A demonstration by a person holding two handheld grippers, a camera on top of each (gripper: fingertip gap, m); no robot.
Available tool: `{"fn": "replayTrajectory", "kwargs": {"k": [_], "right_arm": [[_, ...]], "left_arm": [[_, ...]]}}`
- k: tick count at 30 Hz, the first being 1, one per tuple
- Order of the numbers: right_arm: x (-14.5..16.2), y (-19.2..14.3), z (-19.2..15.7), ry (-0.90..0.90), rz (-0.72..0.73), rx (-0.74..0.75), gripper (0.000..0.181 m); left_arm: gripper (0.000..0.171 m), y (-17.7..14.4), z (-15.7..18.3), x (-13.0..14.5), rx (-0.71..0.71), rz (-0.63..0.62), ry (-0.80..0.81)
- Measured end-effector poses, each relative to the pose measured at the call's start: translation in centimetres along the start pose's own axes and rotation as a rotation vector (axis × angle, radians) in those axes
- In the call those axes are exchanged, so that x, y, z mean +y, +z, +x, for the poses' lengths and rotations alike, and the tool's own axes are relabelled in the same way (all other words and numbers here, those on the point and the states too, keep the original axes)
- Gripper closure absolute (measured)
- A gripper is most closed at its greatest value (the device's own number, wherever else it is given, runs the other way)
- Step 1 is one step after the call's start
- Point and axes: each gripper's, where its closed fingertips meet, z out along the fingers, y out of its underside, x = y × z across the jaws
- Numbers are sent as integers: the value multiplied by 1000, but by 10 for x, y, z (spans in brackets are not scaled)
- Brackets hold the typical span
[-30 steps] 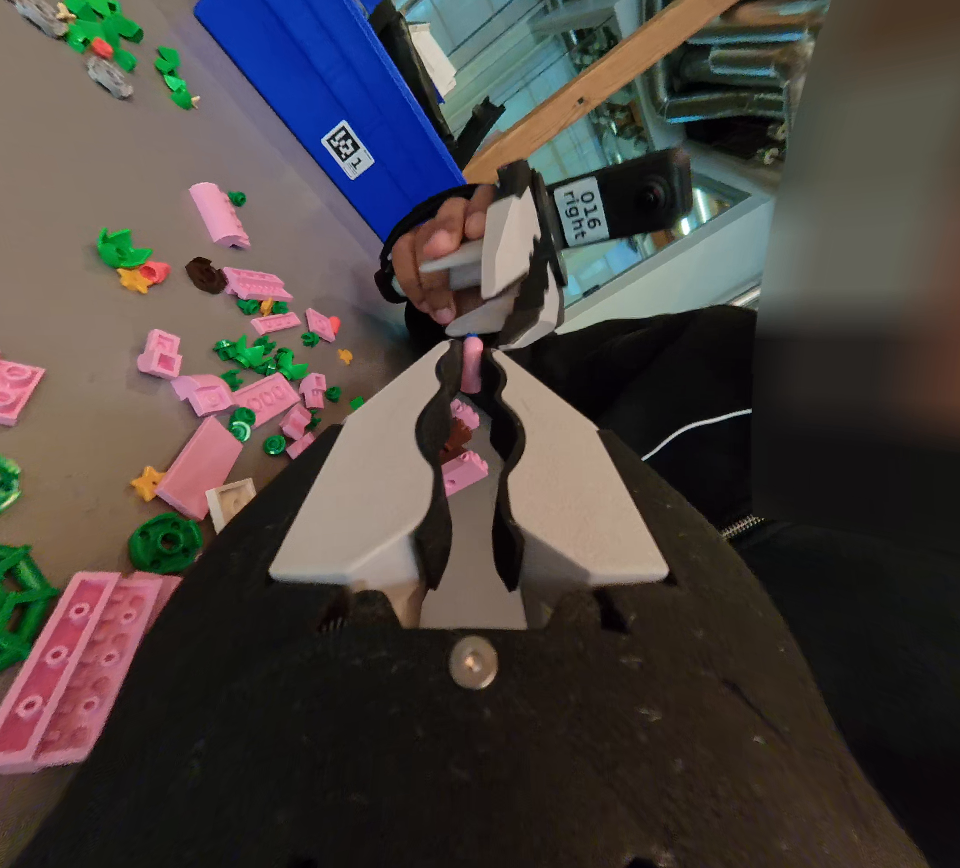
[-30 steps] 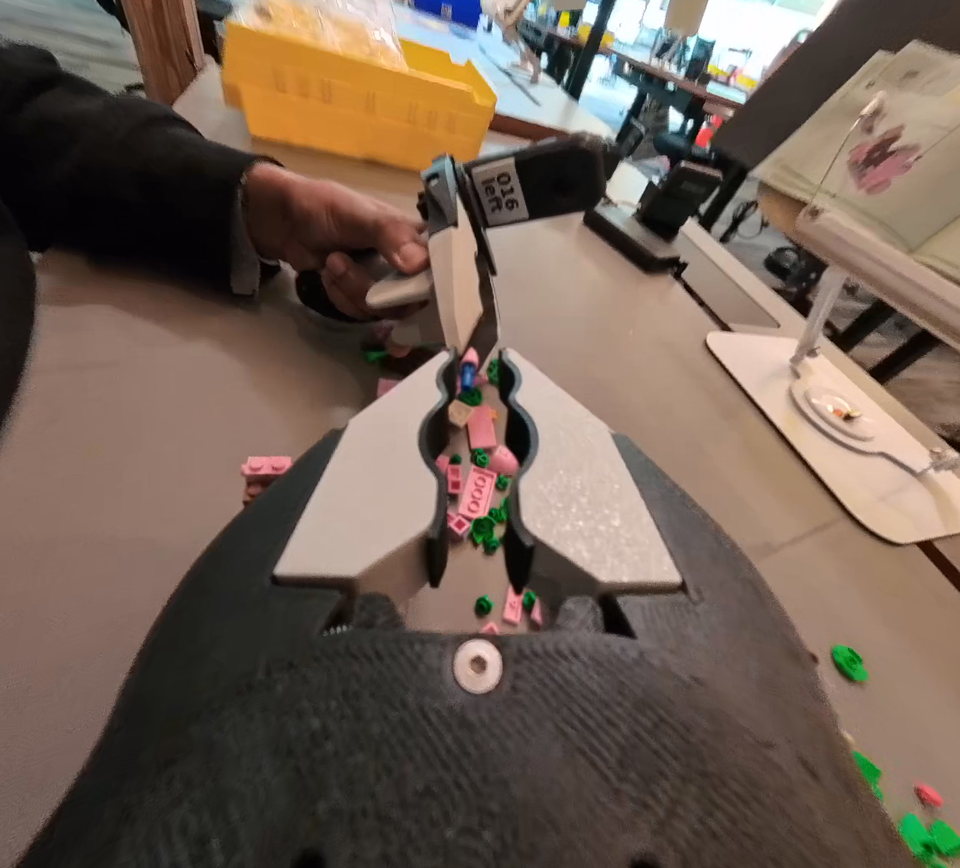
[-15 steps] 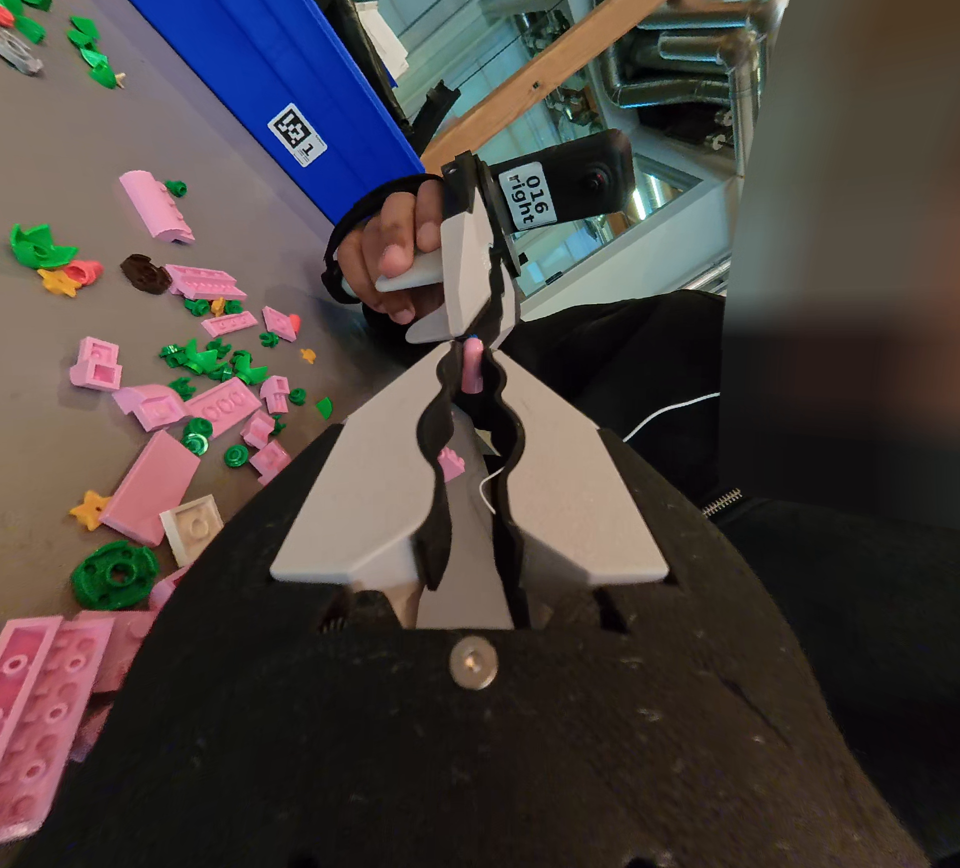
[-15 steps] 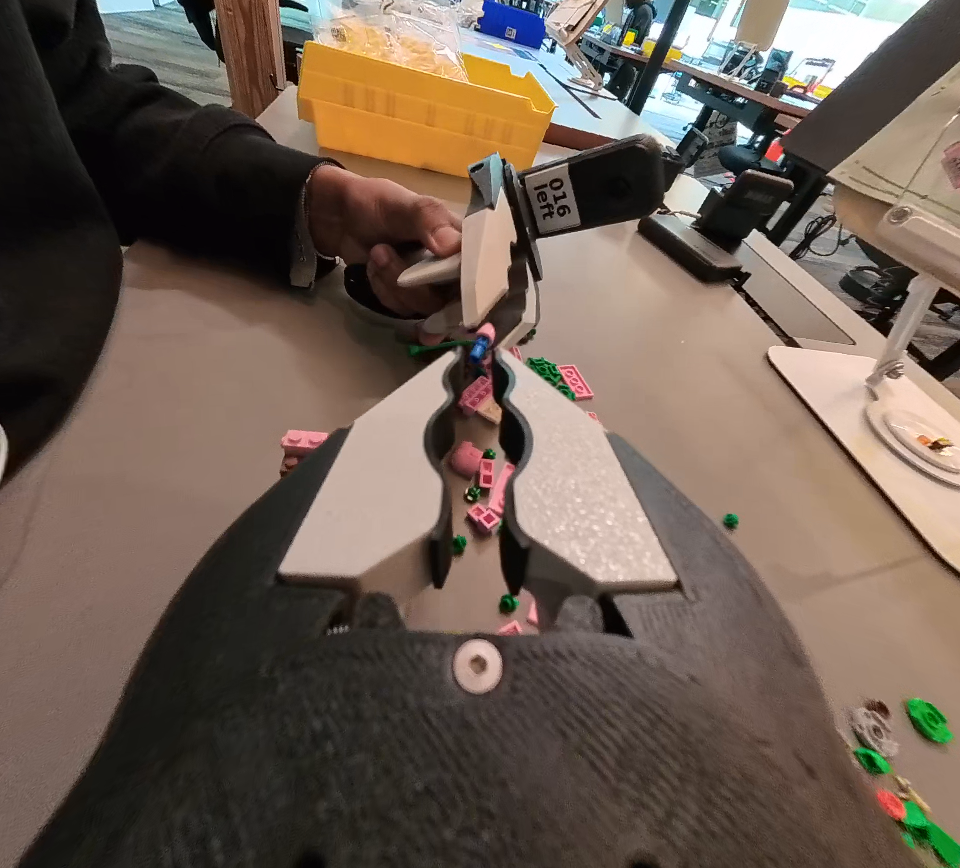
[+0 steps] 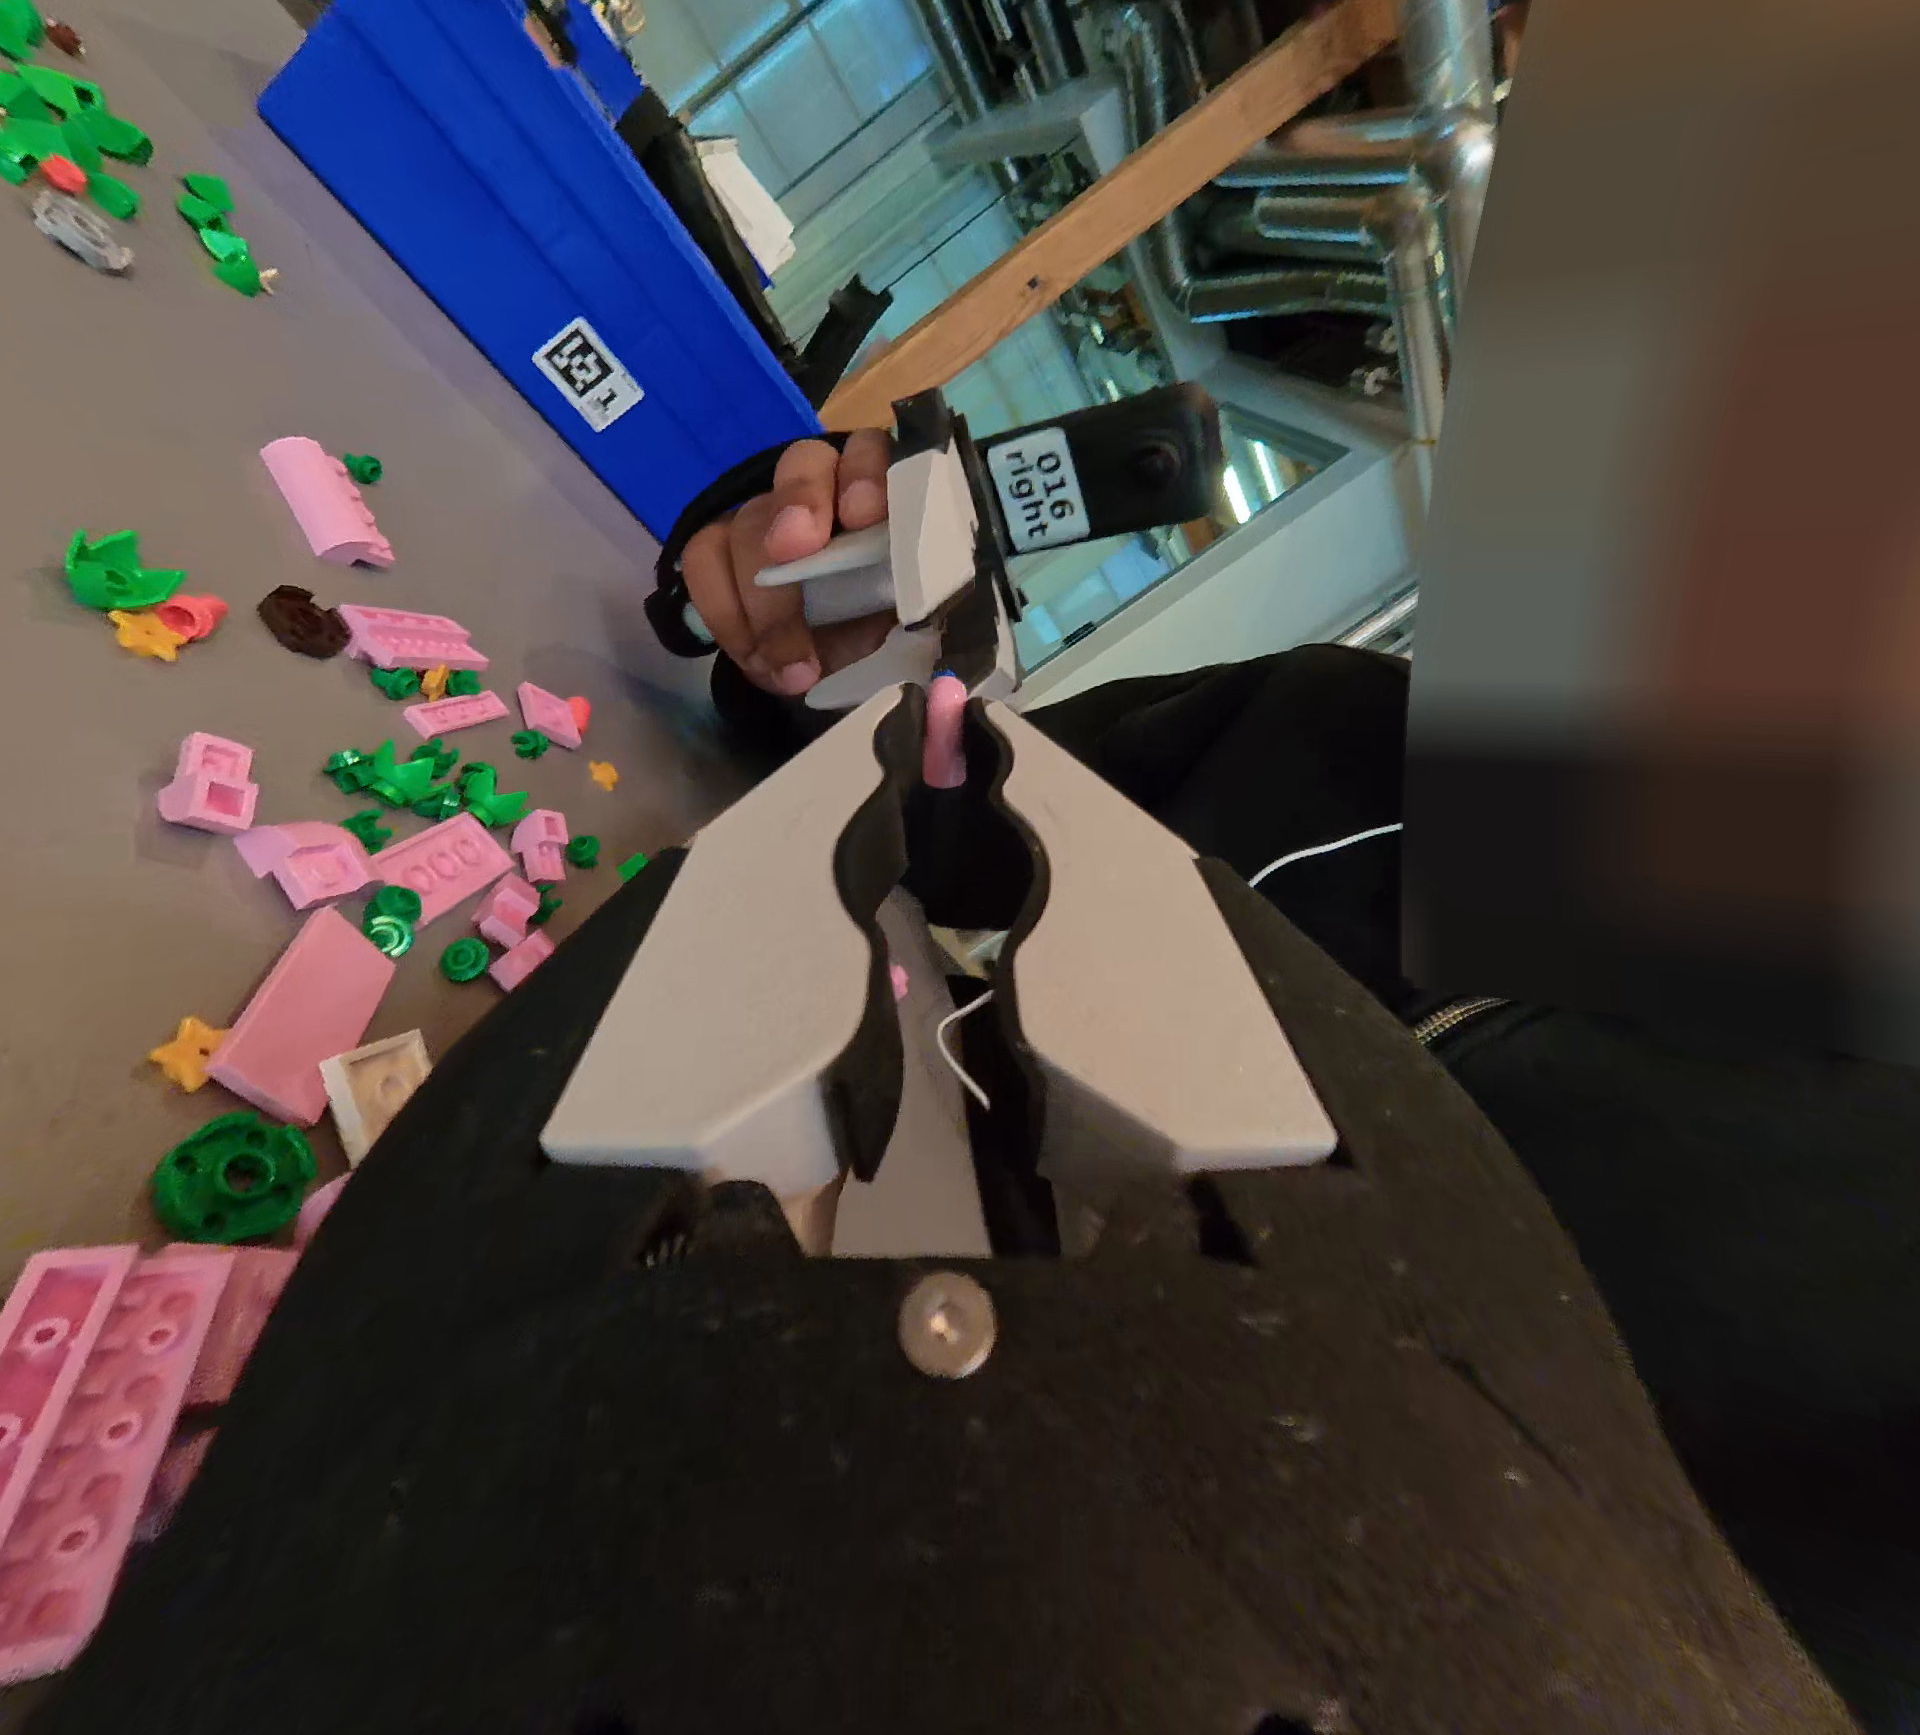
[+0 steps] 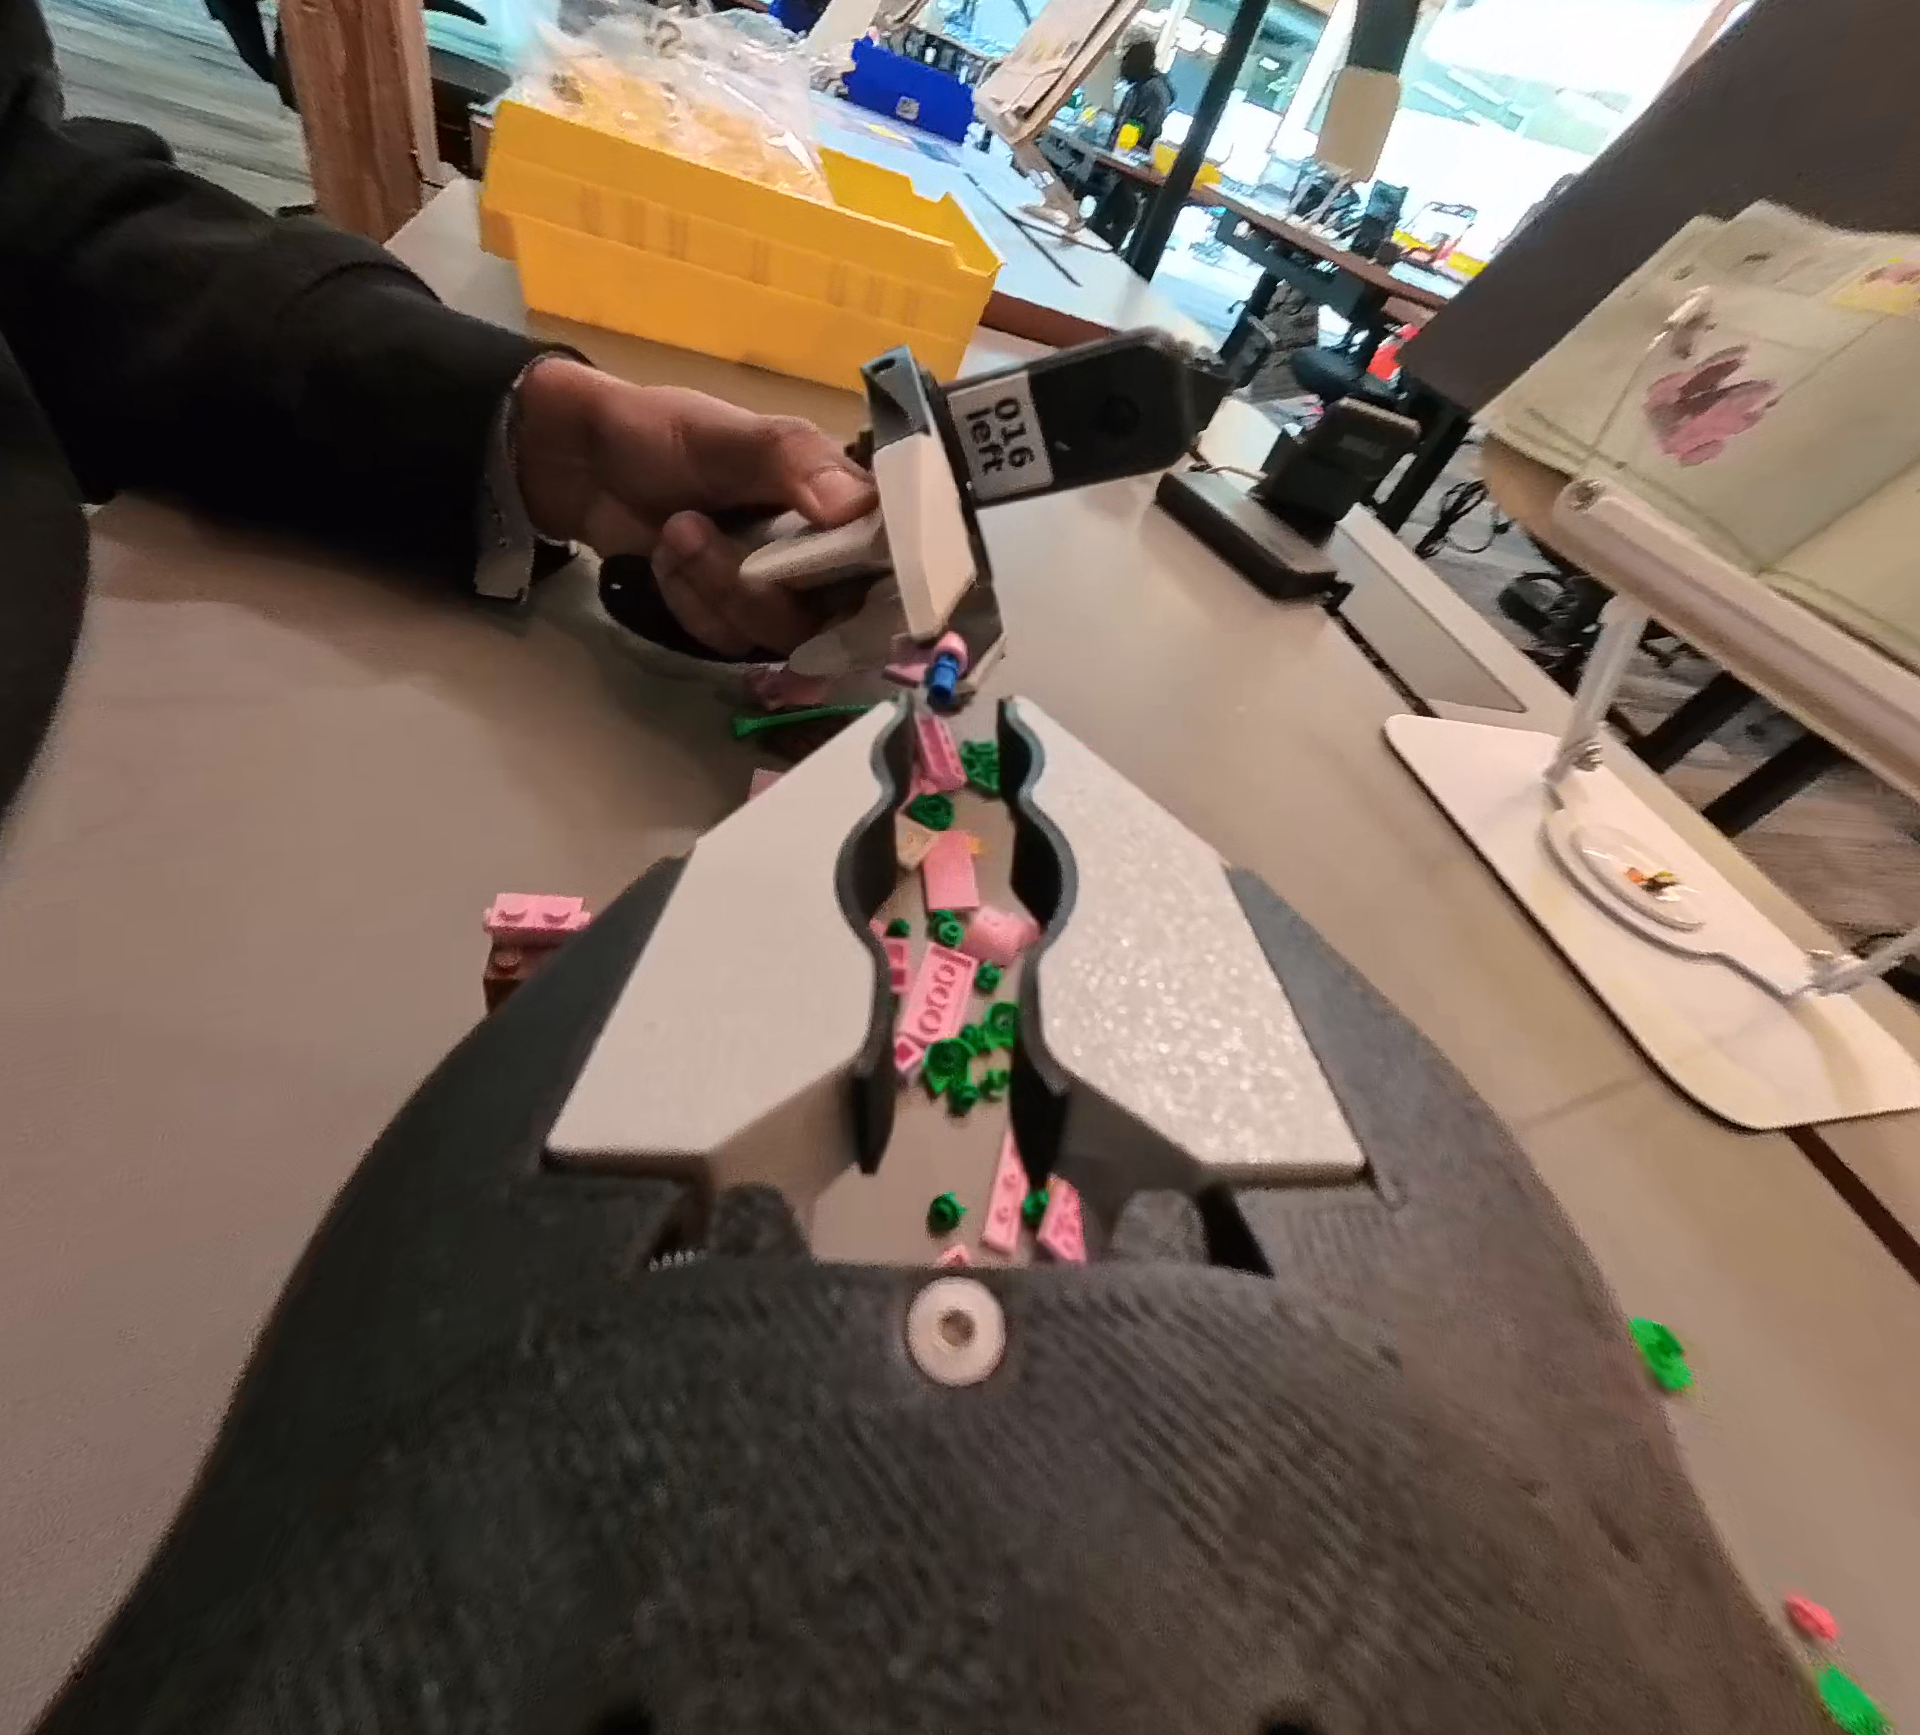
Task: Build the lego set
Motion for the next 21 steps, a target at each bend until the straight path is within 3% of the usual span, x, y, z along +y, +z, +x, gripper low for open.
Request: {"fn": "replayTrajectory", "kwargs": {"k": [10,21], "right_arm": [[-17,1,-7,-134,25,70,178],[-18,0,-6,-181,6,100,177]], "left_arm": [[167,11,14,2,109,41,-60],[167,10,14,0,106,50,-60]]}}
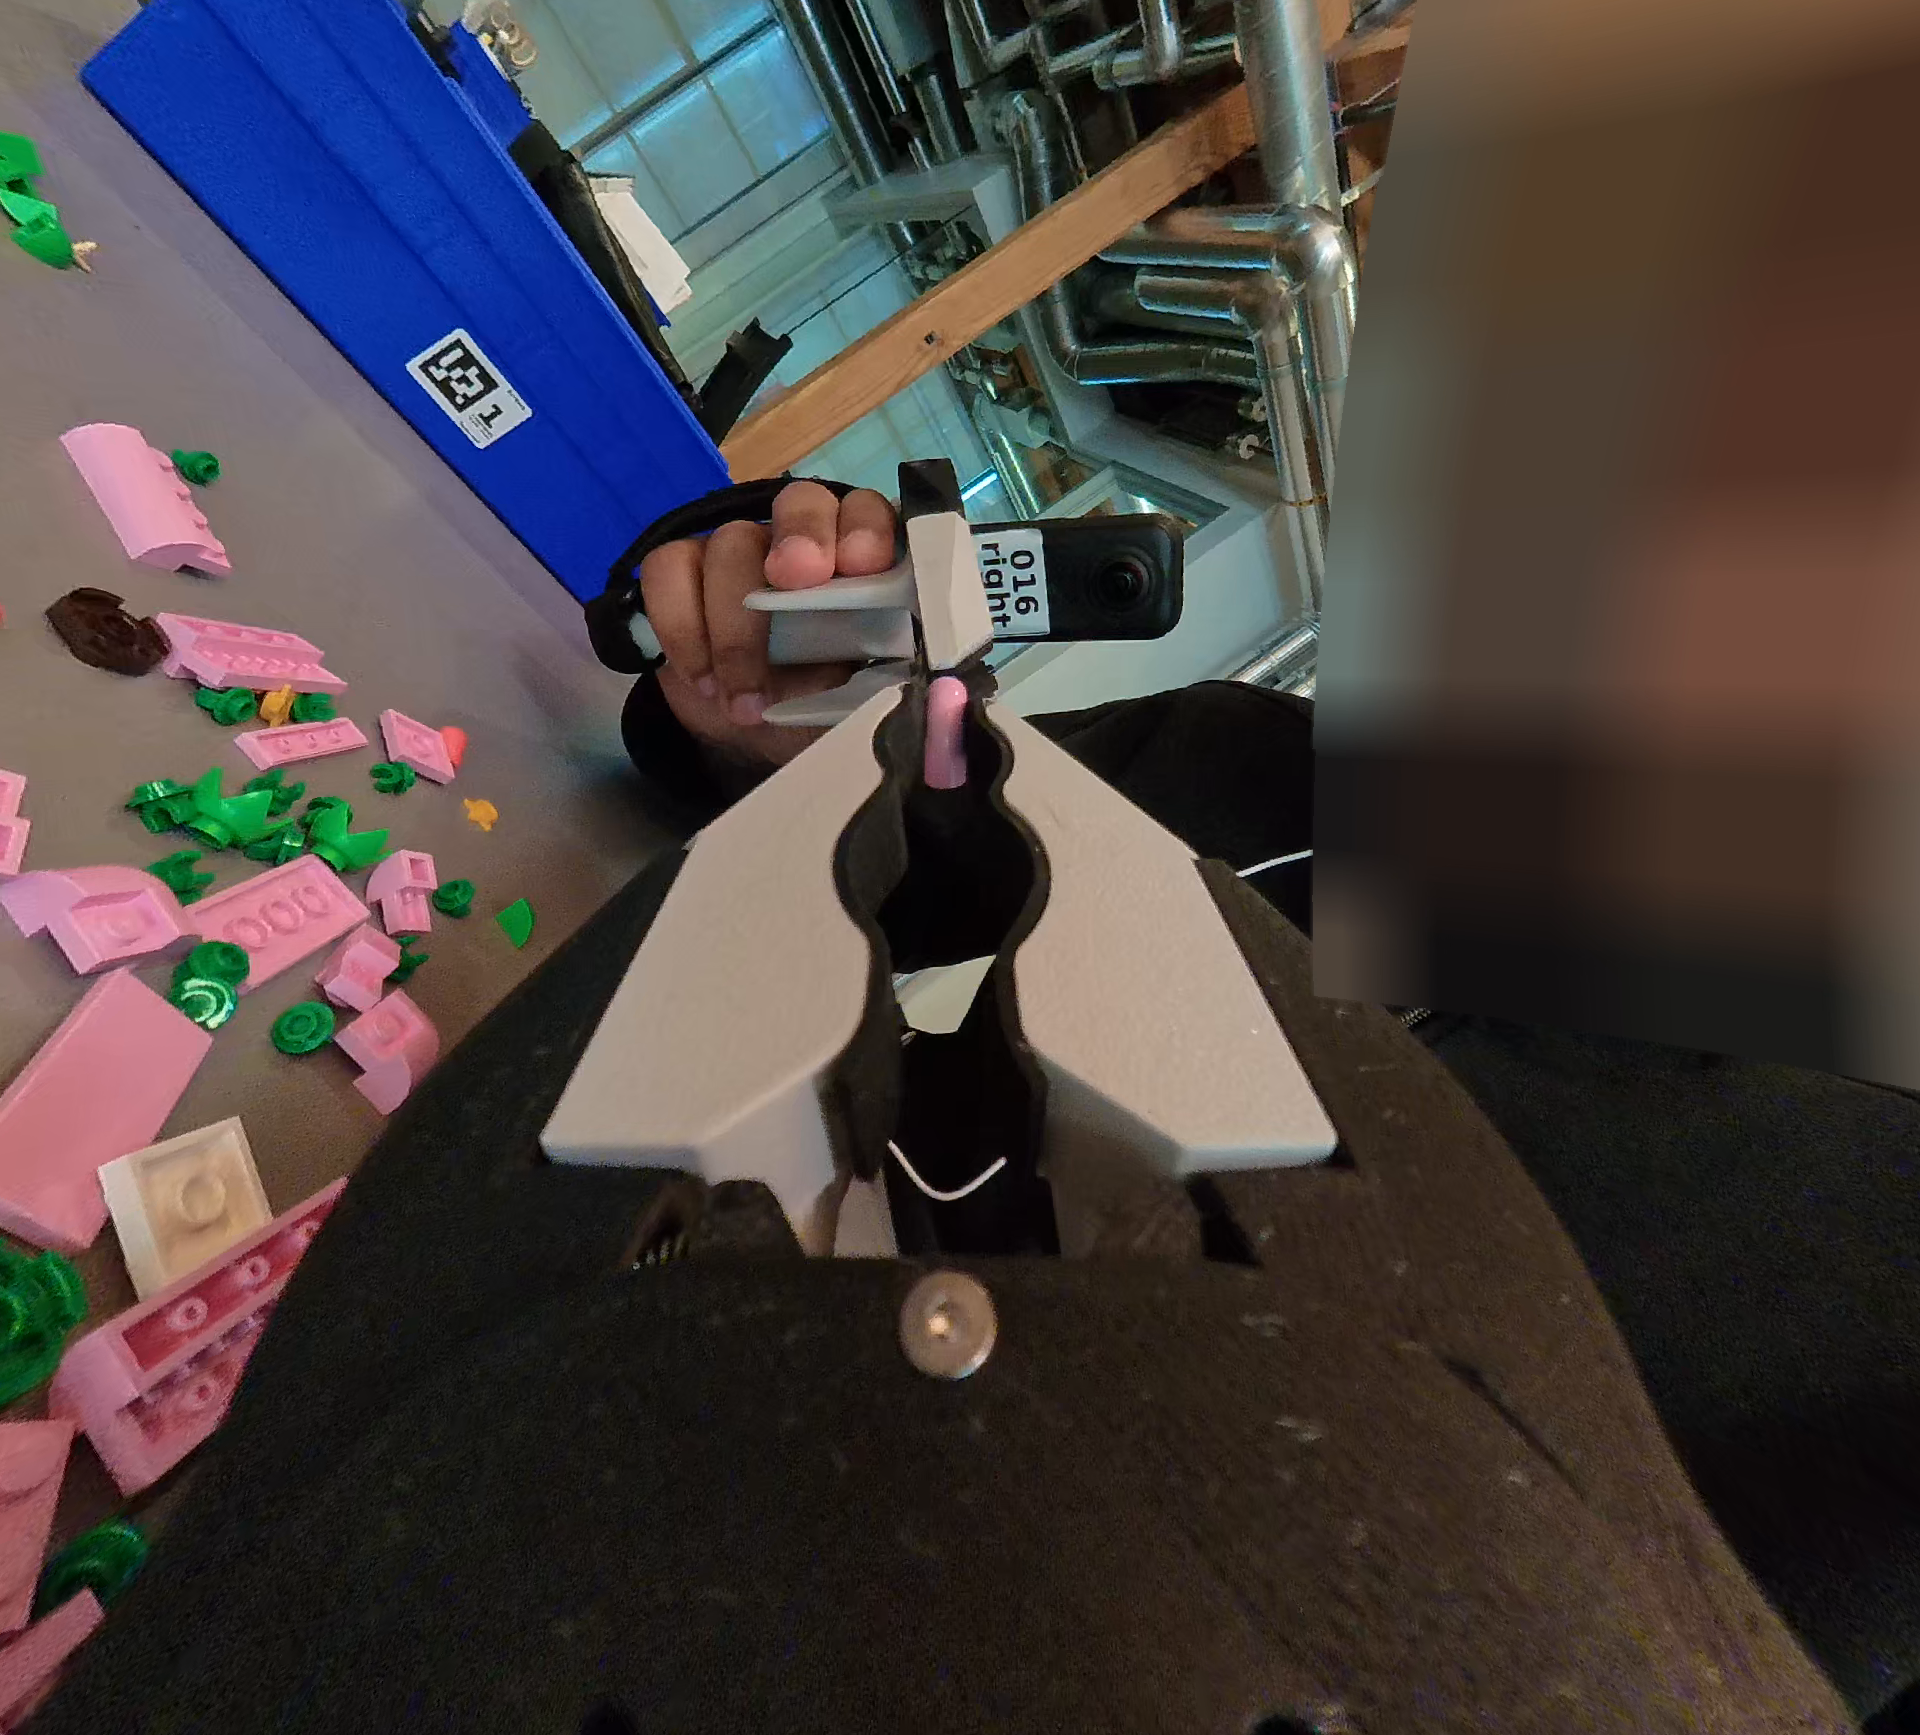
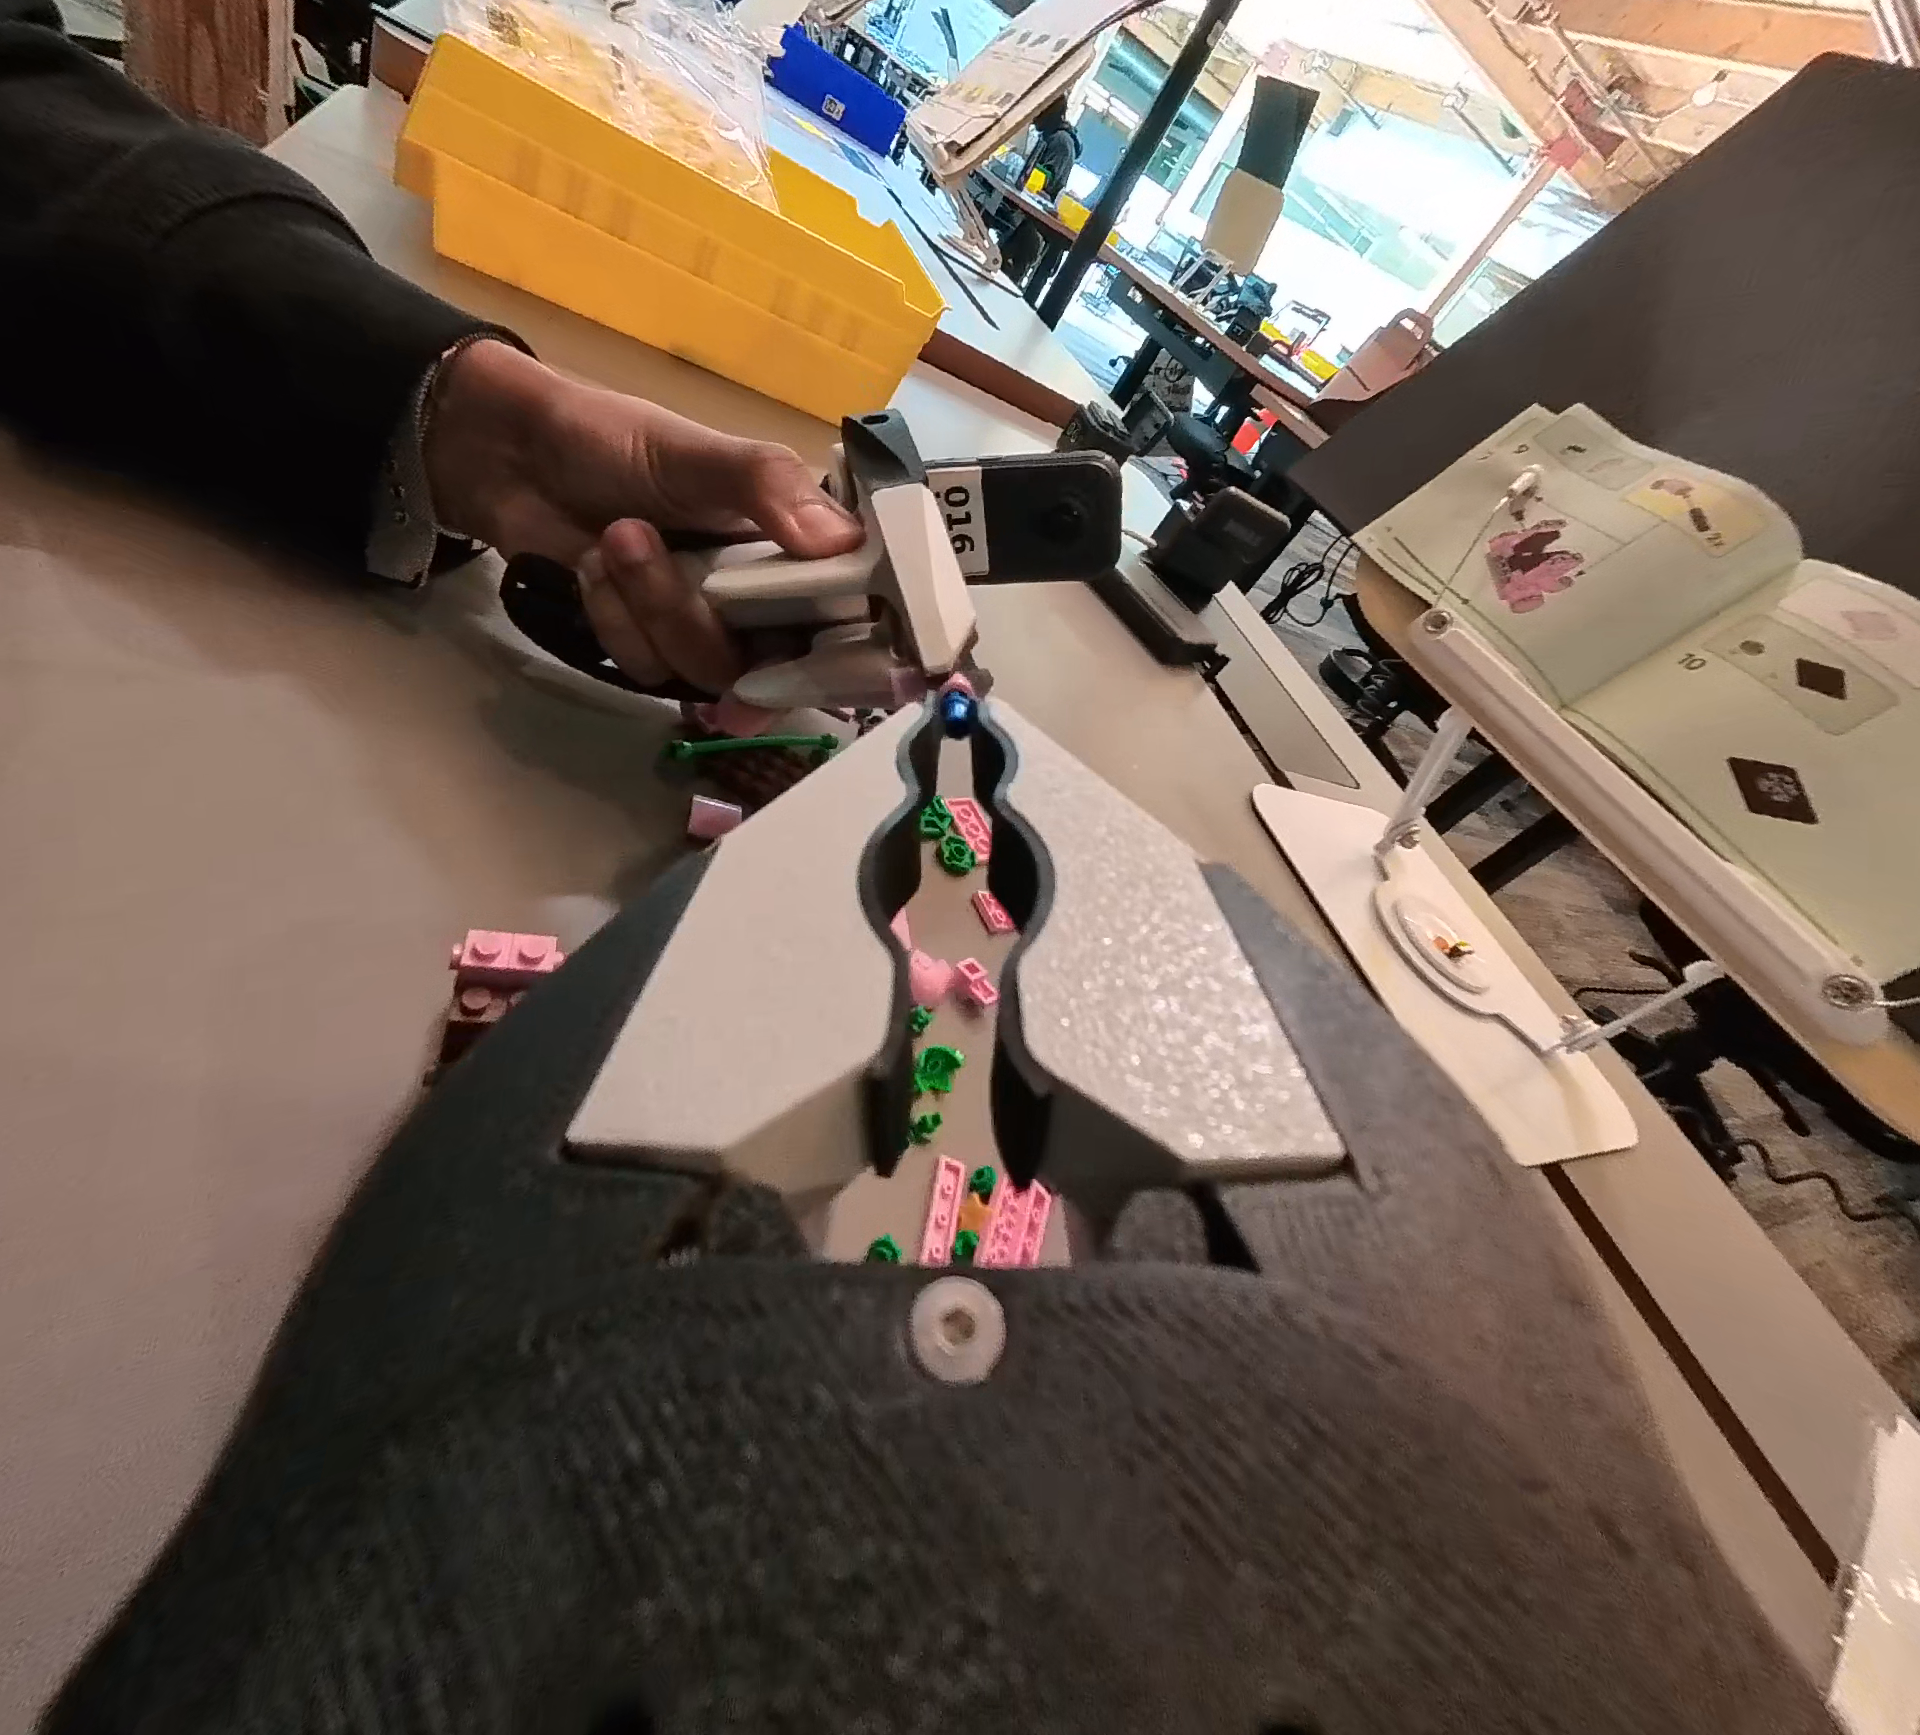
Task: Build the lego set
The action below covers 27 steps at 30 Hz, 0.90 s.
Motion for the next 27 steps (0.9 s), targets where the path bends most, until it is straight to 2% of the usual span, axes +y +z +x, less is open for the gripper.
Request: {"fn": "replayTrajectory", "kwargs": {"k": [13,27], "right_arm": [[0,-1,-2,8,0,-24,178],[-1,-2,-5,97,3,-91,179]], "left_arm": [[167,0,0,1,-5,-8,2],[167,0,1,5,-13,-41,11]]}}
